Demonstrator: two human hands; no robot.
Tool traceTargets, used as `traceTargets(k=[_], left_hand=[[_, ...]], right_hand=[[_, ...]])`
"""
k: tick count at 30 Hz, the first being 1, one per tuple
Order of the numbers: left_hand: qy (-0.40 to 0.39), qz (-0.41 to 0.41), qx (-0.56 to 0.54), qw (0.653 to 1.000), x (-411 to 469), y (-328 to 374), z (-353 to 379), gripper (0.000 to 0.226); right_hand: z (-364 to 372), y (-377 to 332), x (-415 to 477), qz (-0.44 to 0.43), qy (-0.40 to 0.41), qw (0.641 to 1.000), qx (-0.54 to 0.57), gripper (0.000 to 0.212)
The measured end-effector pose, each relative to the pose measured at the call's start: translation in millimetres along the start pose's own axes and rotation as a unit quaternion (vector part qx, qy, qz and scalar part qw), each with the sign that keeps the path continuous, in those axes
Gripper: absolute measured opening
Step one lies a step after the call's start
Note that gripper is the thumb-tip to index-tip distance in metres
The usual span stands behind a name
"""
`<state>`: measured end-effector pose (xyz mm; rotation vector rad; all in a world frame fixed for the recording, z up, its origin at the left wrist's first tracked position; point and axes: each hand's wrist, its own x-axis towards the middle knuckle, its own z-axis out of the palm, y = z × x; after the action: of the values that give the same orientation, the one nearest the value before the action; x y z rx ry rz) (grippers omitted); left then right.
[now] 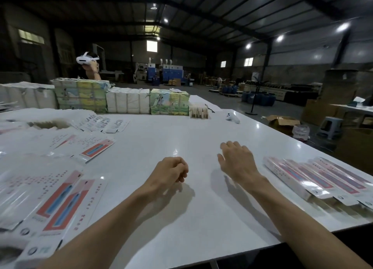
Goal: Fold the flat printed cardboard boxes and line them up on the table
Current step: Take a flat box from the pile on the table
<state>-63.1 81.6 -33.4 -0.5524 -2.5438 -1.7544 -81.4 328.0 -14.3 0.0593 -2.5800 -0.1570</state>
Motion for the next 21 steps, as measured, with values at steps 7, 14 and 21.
traceTargets(k=[7,14,21], left_hand=[[0.004,-0.06,0.305,0.95,-8.2,24.4,-40.7,0.022],[0.01,-0.264,0.572,0.777,-58.6,33.5,-130.1,0.048],[0.002,-0.363,0.624,0.692,-74.0,24.2,-163.7,0.093]], right_hand=[[24.2,-107.0,22.3,-0.053,-0.009,0.983,0.173,0.02],[49.5,-105.5,23.9,-0.055,-0.034,0.972,0.227,0.02],[48.3,-102.4,22.6,-0.064,-0.05,0.966,0.245,0.022]])
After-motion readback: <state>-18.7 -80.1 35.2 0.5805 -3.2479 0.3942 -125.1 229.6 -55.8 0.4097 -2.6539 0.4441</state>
